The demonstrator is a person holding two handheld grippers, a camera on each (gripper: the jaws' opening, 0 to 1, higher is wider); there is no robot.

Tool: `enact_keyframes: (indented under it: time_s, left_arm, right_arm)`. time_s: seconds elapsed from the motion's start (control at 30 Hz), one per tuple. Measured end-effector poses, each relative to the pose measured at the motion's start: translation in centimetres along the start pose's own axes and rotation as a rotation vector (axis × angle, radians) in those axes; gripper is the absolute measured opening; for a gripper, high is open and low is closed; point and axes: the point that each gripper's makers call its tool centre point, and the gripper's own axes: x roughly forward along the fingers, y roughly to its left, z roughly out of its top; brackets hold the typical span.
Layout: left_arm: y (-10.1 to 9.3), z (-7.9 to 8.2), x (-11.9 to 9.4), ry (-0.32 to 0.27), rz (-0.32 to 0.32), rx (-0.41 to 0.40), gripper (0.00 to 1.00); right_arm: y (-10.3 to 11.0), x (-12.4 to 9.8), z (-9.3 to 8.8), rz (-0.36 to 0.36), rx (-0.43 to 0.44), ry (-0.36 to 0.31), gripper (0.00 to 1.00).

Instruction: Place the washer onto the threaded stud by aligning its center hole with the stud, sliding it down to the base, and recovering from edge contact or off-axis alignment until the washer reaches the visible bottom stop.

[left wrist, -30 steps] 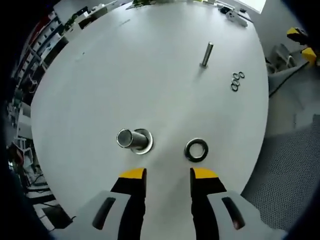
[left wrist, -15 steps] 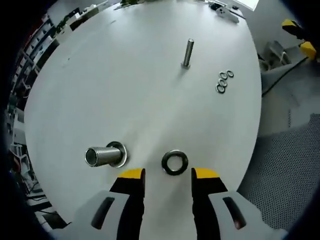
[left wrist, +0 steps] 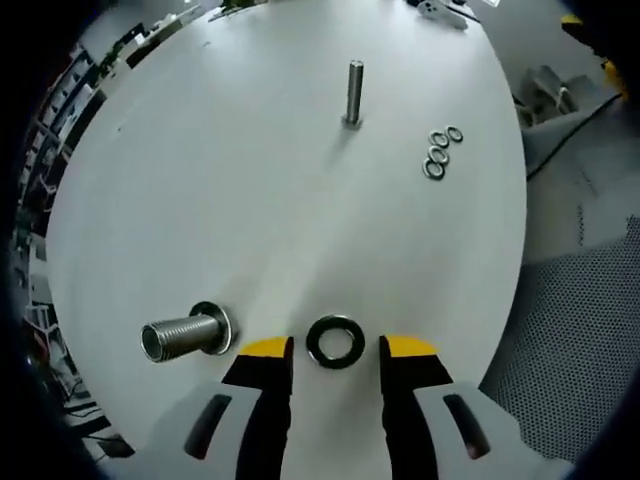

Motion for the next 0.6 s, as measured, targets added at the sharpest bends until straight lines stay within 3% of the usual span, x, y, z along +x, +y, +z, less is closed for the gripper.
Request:
enact_keyframes:
  time_s: [0.27,0.43,0.6]
  left_arm:
    - [0.00,0.01,0.13,0.057,-0.003,0.011,0.33]
    - [-0.05,-0.13,0.10,0.039,0.003,0.002,0.33]
    - [-0.70,-0.17,0.04,0.023,-0.001,0.002,0.26]
  right_arm:
    - [-0.13,-0.06,0.01,-0.007,0.004,-0.002,0.27]
    - [-0.16,-0.14,0.07,-0.010,0.004,-0.007,0.27]
    - [-0.33,-0.22,0.26,-0.018,0.007,-0.018,0.27]
